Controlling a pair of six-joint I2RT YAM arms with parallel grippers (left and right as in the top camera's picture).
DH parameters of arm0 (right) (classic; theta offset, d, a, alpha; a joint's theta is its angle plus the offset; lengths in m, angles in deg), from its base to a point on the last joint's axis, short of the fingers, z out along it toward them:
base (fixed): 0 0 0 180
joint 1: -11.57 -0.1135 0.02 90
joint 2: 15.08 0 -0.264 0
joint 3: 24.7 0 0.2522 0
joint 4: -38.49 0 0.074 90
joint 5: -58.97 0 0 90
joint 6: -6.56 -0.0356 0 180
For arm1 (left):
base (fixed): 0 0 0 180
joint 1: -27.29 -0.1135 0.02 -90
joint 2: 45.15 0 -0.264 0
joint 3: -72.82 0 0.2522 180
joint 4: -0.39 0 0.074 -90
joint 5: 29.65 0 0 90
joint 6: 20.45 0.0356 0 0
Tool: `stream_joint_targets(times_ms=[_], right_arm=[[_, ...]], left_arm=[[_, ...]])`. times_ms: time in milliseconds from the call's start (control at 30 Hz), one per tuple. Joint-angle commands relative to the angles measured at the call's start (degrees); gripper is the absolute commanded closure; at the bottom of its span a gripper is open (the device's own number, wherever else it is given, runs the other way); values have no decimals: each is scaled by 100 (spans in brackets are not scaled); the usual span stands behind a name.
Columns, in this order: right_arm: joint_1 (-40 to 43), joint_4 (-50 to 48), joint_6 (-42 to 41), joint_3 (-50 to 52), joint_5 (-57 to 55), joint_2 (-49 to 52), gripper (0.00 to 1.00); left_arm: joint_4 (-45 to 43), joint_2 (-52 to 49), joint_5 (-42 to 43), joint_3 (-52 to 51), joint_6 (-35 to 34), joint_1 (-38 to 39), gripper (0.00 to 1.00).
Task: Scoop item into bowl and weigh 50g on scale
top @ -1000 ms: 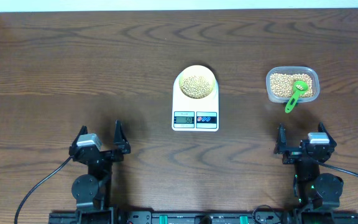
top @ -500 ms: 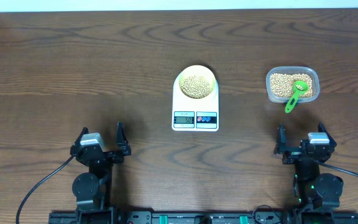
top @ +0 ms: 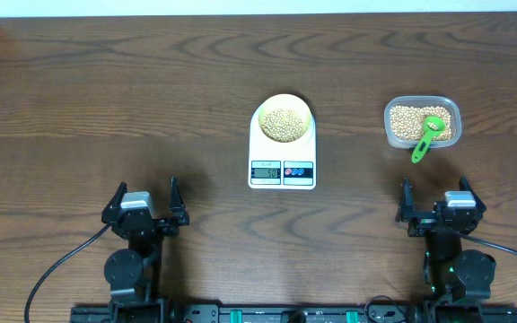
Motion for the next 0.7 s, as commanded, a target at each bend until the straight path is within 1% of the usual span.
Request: stream_joint_targets(times_ms=[0, 167, 200, 267, 300, 667], right_arm=[[-35, -2, 74, 26, -9, -37, 1], [-35, -2, 74, 26, -9, -37, 1], [-35, -2, 74, 26, -9, -37, 1], [-35, -2, 74, 26, -9, -37, 1], [-35, -2, 74, 26, -9, -37, 1], [-35, -2, 74, 26, -9, -37, 1]], left_arm=[[271, 50, 76, -55, 83, -22, 2], [271, 50, 155, -55, 44, -22, 2], [271, 50, 140, -55, -127, -22, 2], [291, 50, -79, -55, -691, -22, 2], [302, 50, -190, -55, -807, -22, 2], [297, 50, -4, -55, 107, -22, 2]])
